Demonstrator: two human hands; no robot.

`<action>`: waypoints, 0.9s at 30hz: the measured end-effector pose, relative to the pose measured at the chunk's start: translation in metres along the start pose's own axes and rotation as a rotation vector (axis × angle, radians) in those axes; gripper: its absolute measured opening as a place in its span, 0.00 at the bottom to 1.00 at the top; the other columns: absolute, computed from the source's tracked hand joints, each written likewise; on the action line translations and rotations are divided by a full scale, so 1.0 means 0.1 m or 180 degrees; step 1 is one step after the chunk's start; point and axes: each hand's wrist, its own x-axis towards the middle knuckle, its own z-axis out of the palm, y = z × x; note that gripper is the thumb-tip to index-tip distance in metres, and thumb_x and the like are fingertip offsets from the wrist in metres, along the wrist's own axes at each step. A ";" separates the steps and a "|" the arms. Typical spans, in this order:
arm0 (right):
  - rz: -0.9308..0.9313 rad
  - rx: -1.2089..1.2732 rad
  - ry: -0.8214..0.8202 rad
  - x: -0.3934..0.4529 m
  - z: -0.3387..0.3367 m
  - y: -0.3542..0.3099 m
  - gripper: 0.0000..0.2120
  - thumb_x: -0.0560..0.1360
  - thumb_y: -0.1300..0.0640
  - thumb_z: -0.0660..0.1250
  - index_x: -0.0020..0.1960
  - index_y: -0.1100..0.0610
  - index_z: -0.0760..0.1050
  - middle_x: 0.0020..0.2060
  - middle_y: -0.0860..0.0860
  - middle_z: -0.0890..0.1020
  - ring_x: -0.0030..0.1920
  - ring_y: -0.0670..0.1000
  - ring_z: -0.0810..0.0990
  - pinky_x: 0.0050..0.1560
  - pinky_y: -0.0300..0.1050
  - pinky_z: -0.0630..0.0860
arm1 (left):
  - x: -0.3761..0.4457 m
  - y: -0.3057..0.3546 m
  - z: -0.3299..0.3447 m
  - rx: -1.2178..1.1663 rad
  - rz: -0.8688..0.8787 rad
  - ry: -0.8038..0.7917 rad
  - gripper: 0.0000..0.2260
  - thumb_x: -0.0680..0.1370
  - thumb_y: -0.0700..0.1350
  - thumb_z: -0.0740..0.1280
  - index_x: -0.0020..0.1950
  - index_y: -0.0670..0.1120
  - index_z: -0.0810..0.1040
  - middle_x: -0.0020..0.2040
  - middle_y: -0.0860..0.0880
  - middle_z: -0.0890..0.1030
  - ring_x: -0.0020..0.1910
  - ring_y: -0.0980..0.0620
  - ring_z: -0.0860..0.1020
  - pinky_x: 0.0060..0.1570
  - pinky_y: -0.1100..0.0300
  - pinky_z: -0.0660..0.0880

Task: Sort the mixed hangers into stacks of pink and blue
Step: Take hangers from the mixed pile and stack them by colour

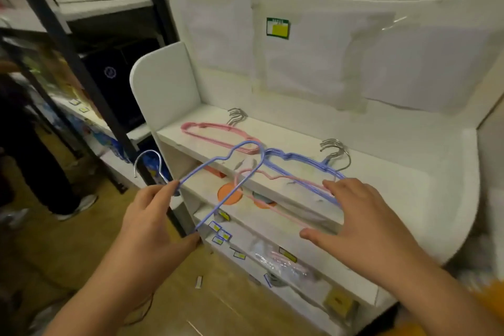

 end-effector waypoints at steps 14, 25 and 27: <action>0.1792 -0.0324 0.0490 1.10 0.31 -0.09 0.46 0.62 0.29 0.69 0.72 0.50 0.64 0.64 0.47 0.71 0.61 0.48 0.69 0.61 0.44 0.68 | 2.73 -0.62 0.46 0.0110 0.1009 -0.0508 0.40 0.70 0.55 0.73 0.77 0.51 0.58 0.69 0.49 0.64 0.68 0.48 0.63 0.64 0.54 0.66; 0.2269 -0.0463 0.0781 0.93 0.08 -0.15 0.49 0.58 0.26 0.63 0.73 0.49 0.62 0.63 0.43 0.68 0.57 0.39 0.61 0.55 0.38 0.66 | 2.99 0.35 1.24 -0.0012 0.3135 -0.1540 0.33 0.68 0.56 0.70 0.72 0.55 0.67 0.64 0.55 0.70 0.62 0.50 0.70 0.60 0.57 0.70; 0.2313 -0.0561 0.0859 0.84 0.02 -0.10 0.48 0.58 0.25 0.62 0.72 0.49 0.63 0.60 0.41 0.67 0.56 0.39 0.61 0.55 0.38 0.65 | 2.90 0.61 1.41 0.0031 0.3484 -0.1725 0.33 0.67 0.56 0.70 0.72 0.52 0.68 0.64 0.53 0.72 0.61 0.48 0.72 0.60 0.54 0.72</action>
